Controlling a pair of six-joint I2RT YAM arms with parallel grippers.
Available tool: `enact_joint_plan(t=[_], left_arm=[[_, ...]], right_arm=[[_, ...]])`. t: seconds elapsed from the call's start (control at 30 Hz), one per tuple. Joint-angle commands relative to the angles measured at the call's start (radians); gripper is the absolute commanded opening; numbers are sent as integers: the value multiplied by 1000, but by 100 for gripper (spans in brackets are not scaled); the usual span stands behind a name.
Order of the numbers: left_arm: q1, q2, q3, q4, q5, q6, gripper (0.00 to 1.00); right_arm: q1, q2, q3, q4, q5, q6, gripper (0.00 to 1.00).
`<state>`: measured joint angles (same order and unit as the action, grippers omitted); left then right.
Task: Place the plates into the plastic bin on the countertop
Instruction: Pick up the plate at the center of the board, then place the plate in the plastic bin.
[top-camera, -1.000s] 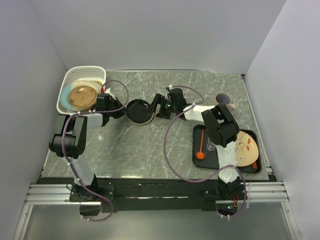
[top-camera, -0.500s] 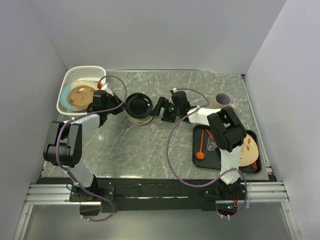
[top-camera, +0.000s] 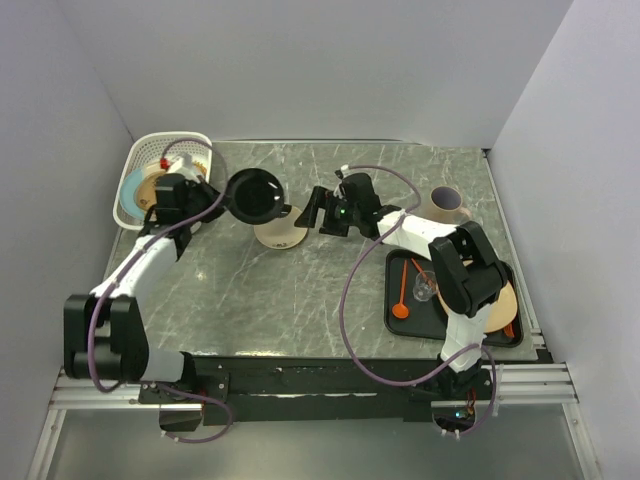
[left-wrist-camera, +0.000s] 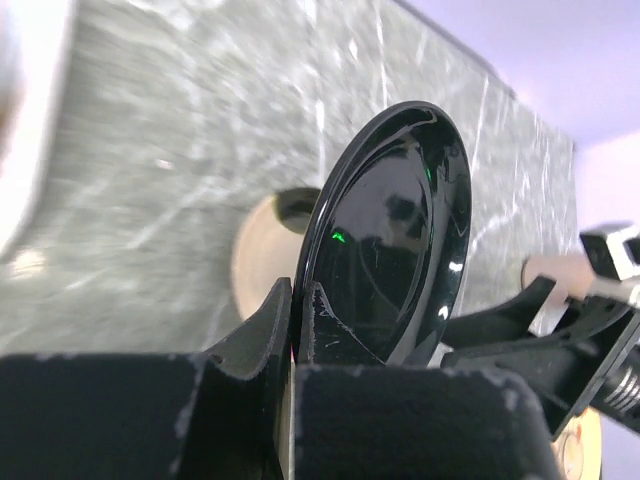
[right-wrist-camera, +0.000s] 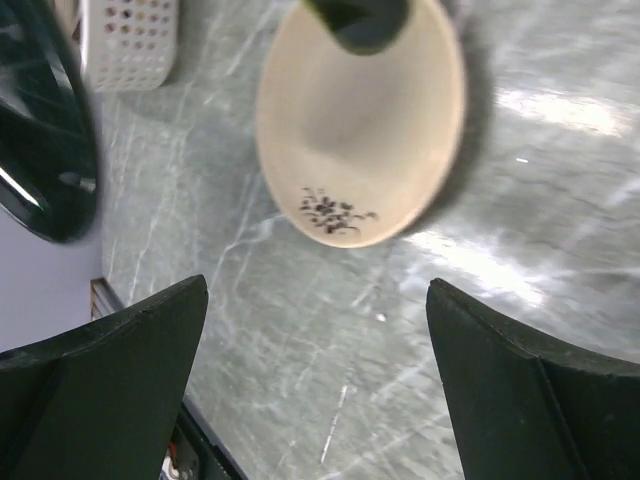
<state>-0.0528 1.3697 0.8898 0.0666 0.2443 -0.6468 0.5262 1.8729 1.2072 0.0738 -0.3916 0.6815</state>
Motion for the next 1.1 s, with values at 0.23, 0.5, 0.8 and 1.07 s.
enact_joint_plan(t=[0.23, 0.5, 0.8, 1.07], left_arm=[[270, -215, 61, -145, -28, -11, 1], [364, -208, 40, -97, 47, -68, 1], [419, -169, 23, -76, 35, -114, 1], [442, -43, 92, -36, 26, -129, 1]], right_arm=[[31, -38, 5, -2, 7, -28, 97], [29, -57, -43, -8, 20, -40, 97], [29, -44, -38, -12, 17, -45, 97], [26, -21, -21, -22, 13, -53, 98]])
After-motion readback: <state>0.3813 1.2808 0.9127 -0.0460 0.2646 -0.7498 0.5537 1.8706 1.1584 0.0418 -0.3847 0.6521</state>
